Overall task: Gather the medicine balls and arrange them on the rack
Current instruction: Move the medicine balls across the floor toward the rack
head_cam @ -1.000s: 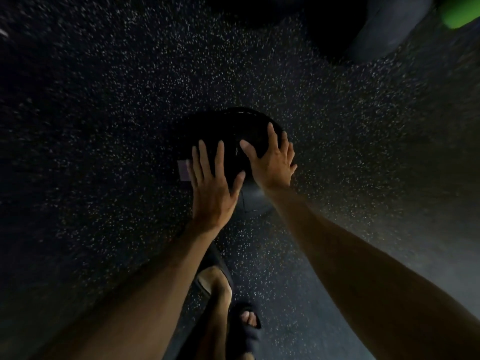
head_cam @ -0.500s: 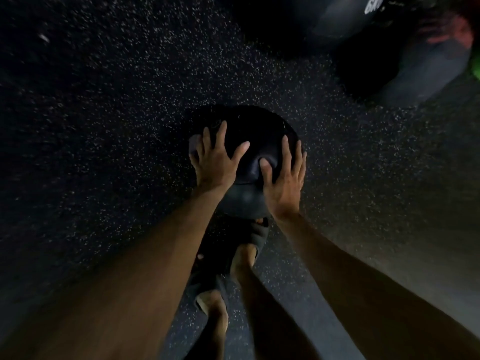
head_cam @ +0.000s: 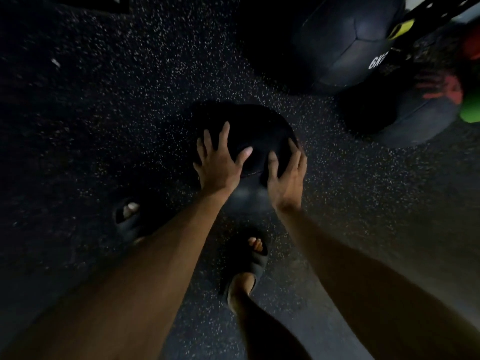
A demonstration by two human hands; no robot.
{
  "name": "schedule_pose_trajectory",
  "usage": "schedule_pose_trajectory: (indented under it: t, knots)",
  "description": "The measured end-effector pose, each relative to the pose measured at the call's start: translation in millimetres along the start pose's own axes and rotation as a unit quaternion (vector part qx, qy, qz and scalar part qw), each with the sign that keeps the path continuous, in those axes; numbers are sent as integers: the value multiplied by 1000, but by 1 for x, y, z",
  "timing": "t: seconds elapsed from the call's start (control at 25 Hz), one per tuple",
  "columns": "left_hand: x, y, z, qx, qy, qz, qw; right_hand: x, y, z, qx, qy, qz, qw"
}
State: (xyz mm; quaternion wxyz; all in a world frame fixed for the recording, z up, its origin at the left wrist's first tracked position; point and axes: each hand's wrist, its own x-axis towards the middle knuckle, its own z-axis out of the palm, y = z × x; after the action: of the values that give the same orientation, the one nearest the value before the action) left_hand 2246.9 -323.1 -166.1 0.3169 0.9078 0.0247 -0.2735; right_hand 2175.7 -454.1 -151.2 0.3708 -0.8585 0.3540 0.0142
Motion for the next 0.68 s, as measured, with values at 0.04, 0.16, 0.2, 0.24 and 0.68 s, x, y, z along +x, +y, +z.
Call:
schedule_pose_trajectory:
  t: [0.04, 0.16, 0.2, 0.24, 0.68]
  knots:
    - [19, 5, -10, 5, -13, -8, 1000, -8, 0, 6, 0, 2, 26, 1000]
    - [55, 10, -31, -9, -26, -38, 999, -1, -21, 30, 4, 17, 83, 996]
    - [60, 10, -37, -8, -24, -31, 999, 7, -30, 35, -12, 17, 86, 996]
    - [62, 8, -42, -12, -18, -18, 1000, 16, -41, 38, -31, 19, 89, 995]
    - [111, -5, -98, 52, -63, 123, 989, 109, -127, 36, 12, 35, 75, 996]
